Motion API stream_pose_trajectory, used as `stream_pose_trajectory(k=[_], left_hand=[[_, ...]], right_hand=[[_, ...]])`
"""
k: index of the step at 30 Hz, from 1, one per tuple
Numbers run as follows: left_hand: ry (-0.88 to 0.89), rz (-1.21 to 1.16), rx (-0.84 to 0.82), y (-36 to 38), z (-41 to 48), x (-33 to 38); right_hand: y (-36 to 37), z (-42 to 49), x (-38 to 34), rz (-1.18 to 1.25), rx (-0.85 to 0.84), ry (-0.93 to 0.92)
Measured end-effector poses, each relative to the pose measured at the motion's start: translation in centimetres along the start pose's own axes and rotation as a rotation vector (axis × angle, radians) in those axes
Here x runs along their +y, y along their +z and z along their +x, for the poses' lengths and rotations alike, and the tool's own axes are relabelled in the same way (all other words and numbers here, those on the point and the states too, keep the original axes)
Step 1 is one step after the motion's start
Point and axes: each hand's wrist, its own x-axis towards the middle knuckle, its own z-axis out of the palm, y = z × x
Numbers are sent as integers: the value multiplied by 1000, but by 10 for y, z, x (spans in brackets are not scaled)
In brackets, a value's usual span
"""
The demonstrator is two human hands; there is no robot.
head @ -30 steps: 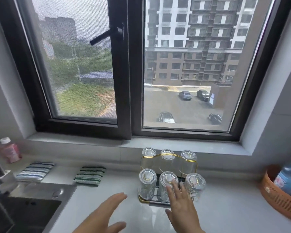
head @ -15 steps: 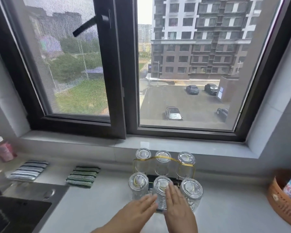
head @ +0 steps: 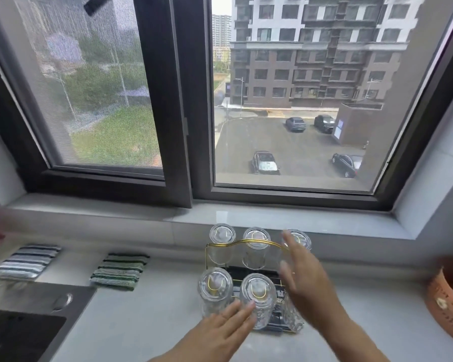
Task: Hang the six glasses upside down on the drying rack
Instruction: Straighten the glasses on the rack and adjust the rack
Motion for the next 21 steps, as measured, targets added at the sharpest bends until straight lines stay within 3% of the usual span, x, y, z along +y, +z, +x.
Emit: stream_pose_trajectory(k=[3,7,10,13,15,17,21], left_hand=[[42,84,-47,0,1,0],[84,198,10,9,5,2],[123,166,-3,10,6,3],[102,304,-36,15,8,0],[102,418,-38,22,9,-3],[229,509,-162,16,1,-5],[219,613,-156,7,-4,-14]], right_hand=[[-4,53,21,-45,-217,66],[7,102,37,-218,-403,50],[21,125,39,-216,-563,100],[33,137,39,-221,-729,184],[39,140,40,-245,-783,182],[43,141,41,-250,-803,160],[41,142,43,-260,-818,131]])
